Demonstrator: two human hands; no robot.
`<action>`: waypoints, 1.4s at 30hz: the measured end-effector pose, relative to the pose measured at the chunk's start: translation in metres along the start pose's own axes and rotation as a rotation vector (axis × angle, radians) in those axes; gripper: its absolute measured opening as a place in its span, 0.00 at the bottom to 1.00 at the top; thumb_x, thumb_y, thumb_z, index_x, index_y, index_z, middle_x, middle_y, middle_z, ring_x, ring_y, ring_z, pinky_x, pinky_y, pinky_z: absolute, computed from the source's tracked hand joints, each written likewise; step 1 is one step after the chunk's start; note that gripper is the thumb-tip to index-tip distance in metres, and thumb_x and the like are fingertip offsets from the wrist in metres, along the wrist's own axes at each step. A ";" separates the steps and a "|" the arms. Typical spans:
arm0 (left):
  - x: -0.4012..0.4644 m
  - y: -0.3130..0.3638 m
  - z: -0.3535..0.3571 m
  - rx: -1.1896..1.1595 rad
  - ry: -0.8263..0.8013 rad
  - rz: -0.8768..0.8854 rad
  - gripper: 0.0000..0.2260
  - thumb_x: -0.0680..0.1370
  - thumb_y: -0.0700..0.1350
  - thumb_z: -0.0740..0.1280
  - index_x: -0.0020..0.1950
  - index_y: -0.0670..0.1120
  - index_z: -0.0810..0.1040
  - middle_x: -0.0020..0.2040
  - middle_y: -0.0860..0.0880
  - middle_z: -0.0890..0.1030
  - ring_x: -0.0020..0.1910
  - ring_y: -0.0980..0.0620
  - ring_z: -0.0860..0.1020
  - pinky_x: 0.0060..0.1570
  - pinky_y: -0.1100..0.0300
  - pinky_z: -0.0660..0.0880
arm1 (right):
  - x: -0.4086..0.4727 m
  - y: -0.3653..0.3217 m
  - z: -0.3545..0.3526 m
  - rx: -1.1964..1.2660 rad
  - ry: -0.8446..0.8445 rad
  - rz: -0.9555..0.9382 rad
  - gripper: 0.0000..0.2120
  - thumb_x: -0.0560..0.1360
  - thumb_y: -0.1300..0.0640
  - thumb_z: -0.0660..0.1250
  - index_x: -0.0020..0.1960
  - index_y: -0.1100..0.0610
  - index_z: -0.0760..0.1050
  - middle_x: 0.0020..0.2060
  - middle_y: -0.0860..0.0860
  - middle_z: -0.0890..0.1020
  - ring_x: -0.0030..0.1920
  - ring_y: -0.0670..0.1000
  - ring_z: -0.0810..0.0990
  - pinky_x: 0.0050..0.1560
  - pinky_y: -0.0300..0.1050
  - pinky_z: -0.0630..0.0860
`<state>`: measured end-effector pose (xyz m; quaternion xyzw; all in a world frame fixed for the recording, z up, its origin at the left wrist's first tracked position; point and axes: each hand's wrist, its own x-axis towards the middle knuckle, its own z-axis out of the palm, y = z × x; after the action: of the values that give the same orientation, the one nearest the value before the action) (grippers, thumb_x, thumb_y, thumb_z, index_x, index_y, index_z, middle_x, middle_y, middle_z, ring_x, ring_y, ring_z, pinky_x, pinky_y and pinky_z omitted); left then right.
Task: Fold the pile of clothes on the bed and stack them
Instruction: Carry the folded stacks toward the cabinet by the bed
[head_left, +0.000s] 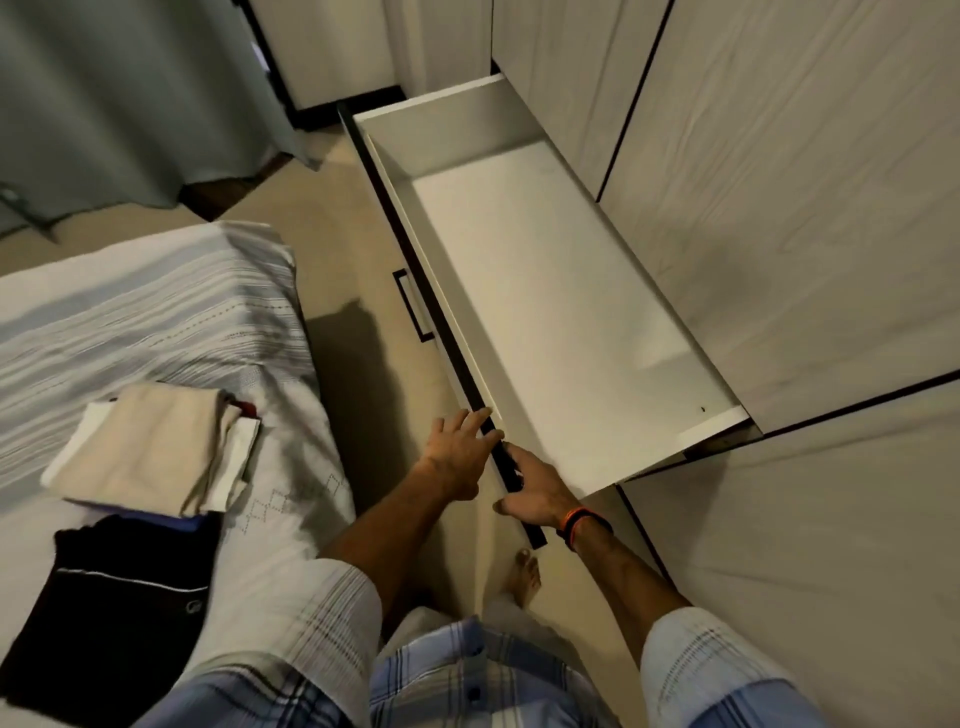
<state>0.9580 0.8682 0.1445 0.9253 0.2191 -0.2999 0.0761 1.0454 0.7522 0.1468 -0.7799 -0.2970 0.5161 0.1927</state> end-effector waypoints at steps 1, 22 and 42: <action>-0.004 -0.002 0.003 -0.001 -0.003 -0.010 0.41 0.72 0.46 0.74 0.79 0.54 0.54 0.80 0.46 0.46 0.78 0.40 0.51 0.73 0.40 0.58 | -0.001 -0.002 0.004 -0.004 -0.011 -0.002 0.42 0.71 0.62 0.74 0.78 0.51 0.57 0.73 0.53 0.69 0.70 0.56 0.69 0.66 0.46 0.70; -0.069 -0.067 0.063 -0.194 0.024 -0.145 0.39 0.71 0.43 0.74 0.77 0.55 0.58 0.80 0.48 0.49 0.77 0.40 0.55 0.72 0.40 0.59 | -0.020 -0.050 0.093 -0.093 -0.170 -0.103 0.42 0.72 0.65 0.73 0.78 0.52 0.55 0.72 0.55 0.68 0.70 0.59 0.69 0.67 0.50 0.69; -0.082 -0.069 0.074 -0.411 0.024 -0.159 0.41 0.72 0.45 0.74 0.79 0.55 0.54 0.81 0.49 0.48 0.77 0.40 0.55 0.72 0.40 0.61 | -0.015 -0.043 0.095 -0.052 -0.112 -0.085 0.40 0.71 0.61 0.75 0.77 0.53 0.59 0.73 0.53 0.69 0.73 0.57 0.67 0.69 0.54 0.69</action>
<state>0.8289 0.8805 0.1321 0.8738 0.3486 -0.2430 0.2364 0.9421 0.7741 0.1459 -0.7411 -0.3535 0.5425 0.1771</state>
